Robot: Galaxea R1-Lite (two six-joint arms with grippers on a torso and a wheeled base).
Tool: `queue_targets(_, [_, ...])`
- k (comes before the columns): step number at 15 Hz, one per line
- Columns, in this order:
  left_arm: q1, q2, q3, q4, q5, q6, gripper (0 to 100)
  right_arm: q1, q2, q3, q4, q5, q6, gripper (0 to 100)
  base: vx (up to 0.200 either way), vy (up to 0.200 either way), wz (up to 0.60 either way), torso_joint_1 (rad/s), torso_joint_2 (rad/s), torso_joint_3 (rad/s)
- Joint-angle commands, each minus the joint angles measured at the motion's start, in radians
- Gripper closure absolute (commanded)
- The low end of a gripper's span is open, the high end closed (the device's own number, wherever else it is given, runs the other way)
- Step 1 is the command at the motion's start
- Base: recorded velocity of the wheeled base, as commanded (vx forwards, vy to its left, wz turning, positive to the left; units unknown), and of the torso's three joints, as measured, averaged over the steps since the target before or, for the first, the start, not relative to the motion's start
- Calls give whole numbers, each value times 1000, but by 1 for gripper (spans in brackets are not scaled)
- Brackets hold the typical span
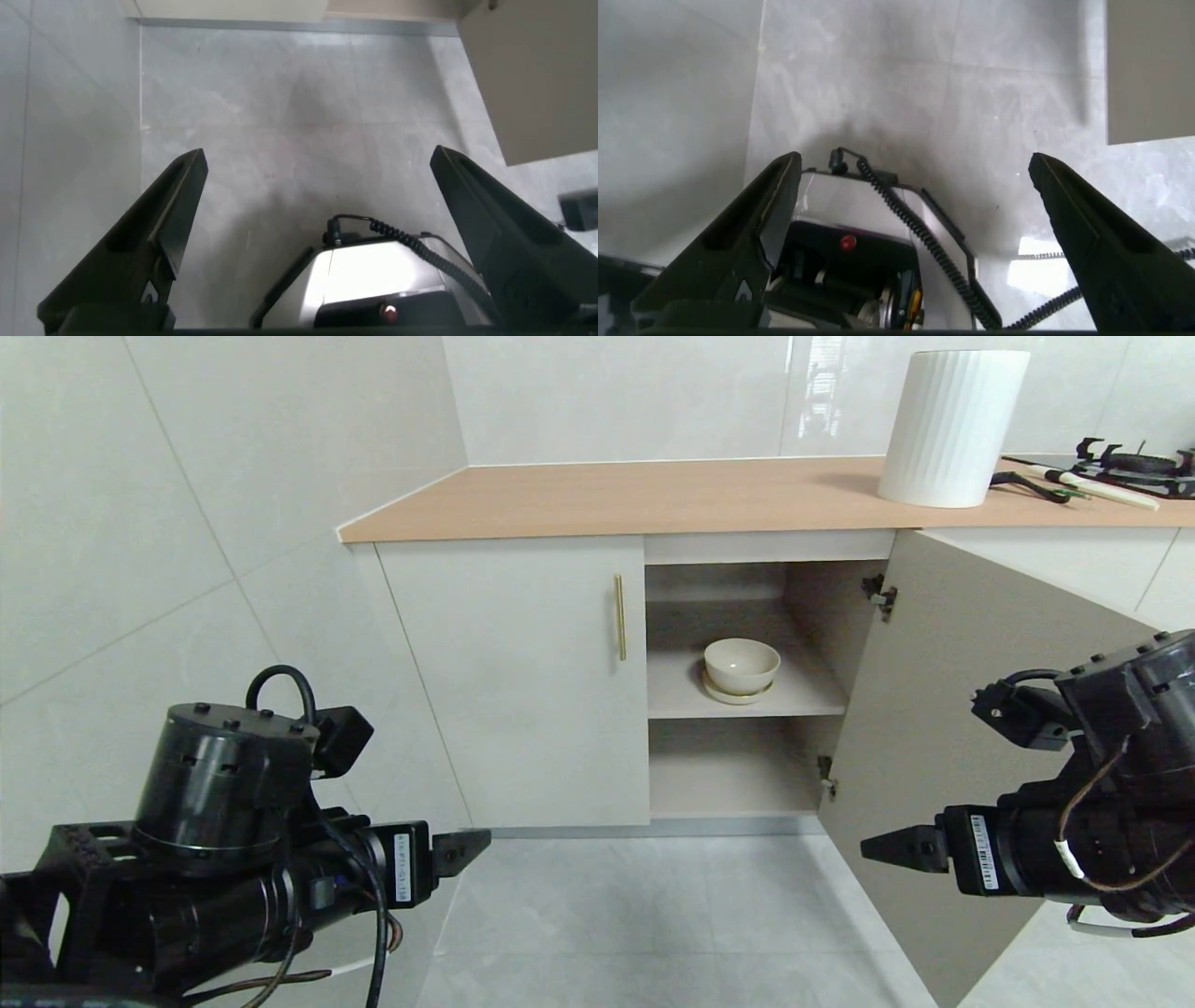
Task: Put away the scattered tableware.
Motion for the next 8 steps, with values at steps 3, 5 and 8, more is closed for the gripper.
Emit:
queue_targets(3, [1,6,-2,0,2,0,0,1,-1,1,0,1,0,0,0,-133,0,5,2,2])
queue_targets(5, [1,6,0,0,10,1,0,1,-4,-3,2,1,0,0,0,-200,0,0,2,2])
queue_targets(8, [0,6,0,0,10,0,0,1,-23,-6,14,1,0,0,0,-200,0,9,2,1])
